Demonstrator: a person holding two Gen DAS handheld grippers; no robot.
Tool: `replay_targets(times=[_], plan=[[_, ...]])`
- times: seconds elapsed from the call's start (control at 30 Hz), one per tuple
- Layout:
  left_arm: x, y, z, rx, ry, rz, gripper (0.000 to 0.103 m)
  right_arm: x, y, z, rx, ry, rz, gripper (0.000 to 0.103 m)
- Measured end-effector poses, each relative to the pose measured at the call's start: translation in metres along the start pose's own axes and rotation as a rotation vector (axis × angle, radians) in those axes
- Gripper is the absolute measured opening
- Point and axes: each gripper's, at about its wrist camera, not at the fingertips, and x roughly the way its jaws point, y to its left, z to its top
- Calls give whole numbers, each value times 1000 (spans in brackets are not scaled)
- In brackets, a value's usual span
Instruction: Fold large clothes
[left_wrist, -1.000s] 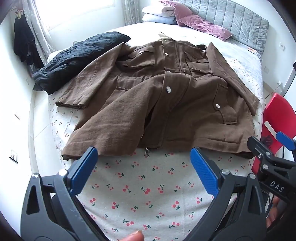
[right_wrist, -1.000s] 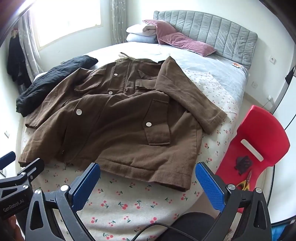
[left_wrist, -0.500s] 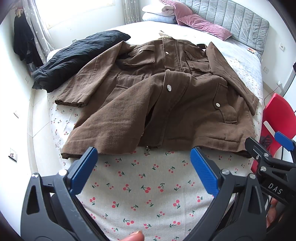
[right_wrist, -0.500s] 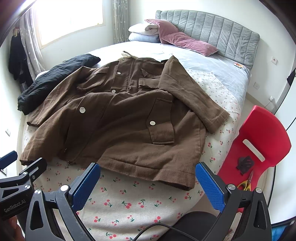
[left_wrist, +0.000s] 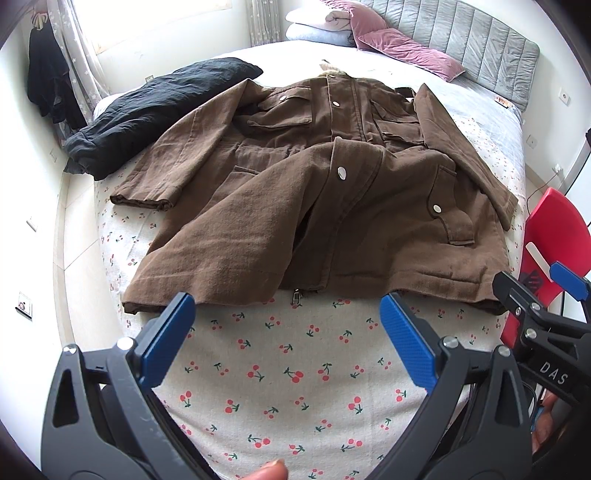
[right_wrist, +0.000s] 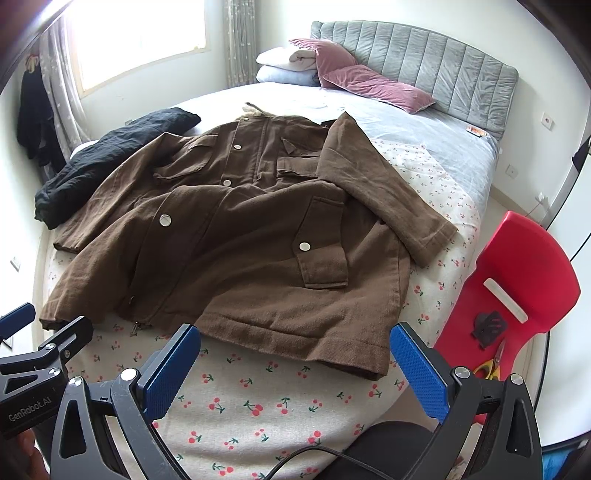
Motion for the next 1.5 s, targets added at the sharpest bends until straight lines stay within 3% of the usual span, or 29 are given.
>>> replay_targets(times=[1.5], plan=[[15, 9, 9, -23, 25, -16, 100, 11, 0, 11, -7, 10, -7, 103]])
